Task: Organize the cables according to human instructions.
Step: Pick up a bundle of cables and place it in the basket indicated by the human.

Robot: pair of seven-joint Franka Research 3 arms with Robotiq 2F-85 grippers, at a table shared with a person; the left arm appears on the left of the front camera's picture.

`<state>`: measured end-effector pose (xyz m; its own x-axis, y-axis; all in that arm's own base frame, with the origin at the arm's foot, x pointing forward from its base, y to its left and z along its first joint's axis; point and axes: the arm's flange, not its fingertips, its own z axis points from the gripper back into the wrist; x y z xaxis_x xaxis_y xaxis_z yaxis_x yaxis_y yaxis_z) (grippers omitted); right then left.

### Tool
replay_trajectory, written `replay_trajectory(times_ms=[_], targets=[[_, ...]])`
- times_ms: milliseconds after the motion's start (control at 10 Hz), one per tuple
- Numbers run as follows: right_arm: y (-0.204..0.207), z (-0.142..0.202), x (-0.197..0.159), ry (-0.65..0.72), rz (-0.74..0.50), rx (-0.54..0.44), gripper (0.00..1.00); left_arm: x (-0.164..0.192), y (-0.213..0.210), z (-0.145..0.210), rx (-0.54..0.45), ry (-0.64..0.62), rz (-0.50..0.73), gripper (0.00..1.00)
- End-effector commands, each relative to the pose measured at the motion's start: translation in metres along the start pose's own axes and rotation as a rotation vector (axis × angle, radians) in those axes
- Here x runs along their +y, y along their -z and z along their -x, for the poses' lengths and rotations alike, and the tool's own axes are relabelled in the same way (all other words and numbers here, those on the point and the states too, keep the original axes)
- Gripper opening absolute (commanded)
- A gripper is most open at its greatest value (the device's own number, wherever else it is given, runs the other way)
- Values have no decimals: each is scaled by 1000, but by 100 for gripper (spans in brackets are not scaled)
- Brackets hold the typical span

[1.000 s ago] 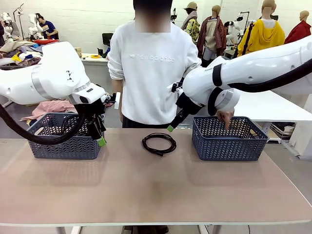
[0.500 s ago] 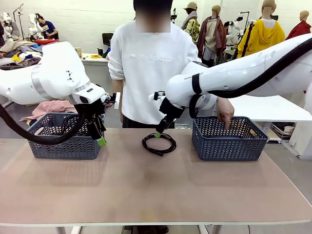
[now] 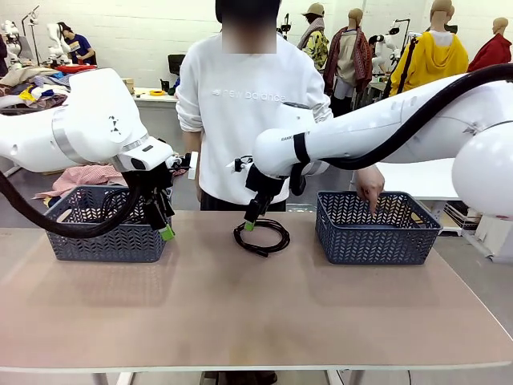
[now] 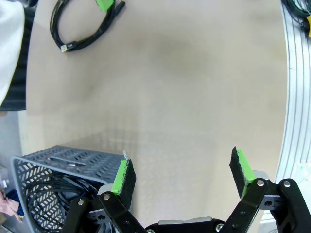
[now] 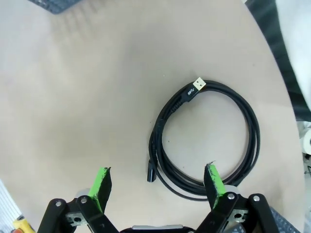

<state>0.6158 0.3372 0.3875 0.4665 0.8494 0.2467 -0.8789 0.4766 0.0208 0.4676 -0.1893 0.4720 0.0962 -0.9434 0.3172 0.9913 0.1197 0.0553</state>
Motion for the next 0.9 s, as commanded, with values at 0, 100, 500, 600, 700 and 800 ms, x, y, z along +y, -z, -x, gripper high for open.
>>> replay_trajectory(times_ms=[0, 100, 500, 600, 700, 800], targets=[[11, -10, 2, 18, 37, 21, 100, 0, -1, 2, 0, -1, -2, 100], [20, -11, 3, 13, 39, 34, 100, 0, -1, 2, 0, -1, -2, 100], [48, -22, 2, -1, 32, 73, 100, 0, -1, 2, 0, -1, -2, 100], [55, -24, 1, -2, 27, 82, 100, 0, -1, 2, 0, -1, -2, 100], [59, -25, 2, -3, 25, 88, 100, 0, -1, 2, 0, -1, -2, 100], [64, -25, 2, -4, 30, 92, 100, 0, -1, 2, 0, -1, -2, 100]])
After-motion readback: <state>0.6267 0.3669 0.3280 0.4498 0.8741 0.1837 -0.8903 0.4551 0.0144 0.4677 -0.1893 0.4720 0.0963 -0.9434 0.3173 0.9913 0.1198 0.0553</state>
